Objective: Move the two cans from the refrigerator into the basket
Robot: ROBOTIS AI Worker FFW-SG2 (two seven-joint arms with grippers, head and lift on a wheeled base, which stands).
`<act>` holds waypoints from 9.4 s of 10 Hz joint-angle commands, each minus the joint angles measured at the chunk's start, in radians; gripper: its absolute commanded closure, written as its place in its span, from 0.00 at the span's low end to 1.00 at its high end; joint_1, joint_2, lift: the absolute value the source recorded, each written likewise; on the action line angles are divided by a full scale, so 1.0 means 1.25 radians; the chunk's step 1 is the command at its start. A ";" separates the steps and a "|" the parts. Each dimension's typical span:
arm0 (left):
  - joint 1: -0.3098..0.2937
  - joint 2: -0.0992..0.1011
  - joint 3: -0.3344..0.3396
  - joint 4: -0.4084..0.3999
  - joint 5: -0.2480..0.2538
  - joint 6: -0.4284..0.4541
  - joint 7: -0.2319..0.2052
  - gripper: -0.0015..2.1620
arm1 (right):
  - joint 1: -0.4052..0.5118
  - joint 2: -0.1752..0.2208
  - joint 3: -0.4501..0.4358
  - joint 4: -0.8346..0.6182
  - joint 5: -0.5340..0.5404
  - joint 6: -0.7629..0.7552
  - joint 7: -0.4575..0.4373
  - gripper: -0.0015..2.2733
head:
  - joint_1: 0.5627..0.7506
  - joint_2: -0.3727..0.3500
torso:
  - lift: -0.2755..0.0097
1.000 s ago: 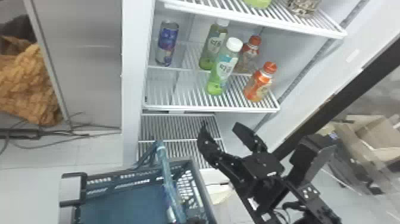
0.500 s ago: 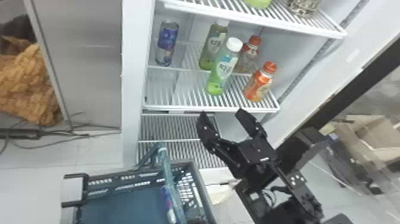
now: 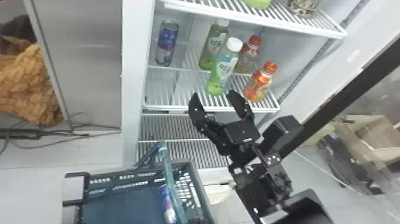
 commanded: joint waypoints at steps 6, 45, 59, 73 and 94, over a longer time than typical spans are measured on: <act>-0.006 0.000 -0.005 0.008 0.006 -0.004 0.000 0.56 | -0.195 -0.017 0.083 0.211 0.006 -0.055 -0.003 0.02 | 0.70 0.03 | 0.00; -0.032 0.006 -0.038 0.047 0.035 -0.022 0.000 0.56 | -0.623 -0.027 0.290 0.574 -0.066 -0.084 -0.101 0.39 | 0.70 0.14 | 0.00; -0.026 0.002 -0.032 0.047 0.032 -0.022 -0.005 0.56 | -0.046 -0.051 -0.019 -0.164 -0.066 0.185 -0.049 0.39 | 0.70 0.03 | 0.00; -0.024 0.001 -0.027 0.047 0.032 -0.033 -0.009 0.56 | 0.292 0.063 -0.144 -0.378 -0.179 0.489 -0.017 0.39 | 0.70 0.03 | 0.00; -0.018 0.002 -0.026 0.047 0.038 -0.039 -0.009 0.56 | 0.239 0.073 -0.144 -0.272 -0.181 0.540 0.091 0.17 | 0.70 0.03 | 0.00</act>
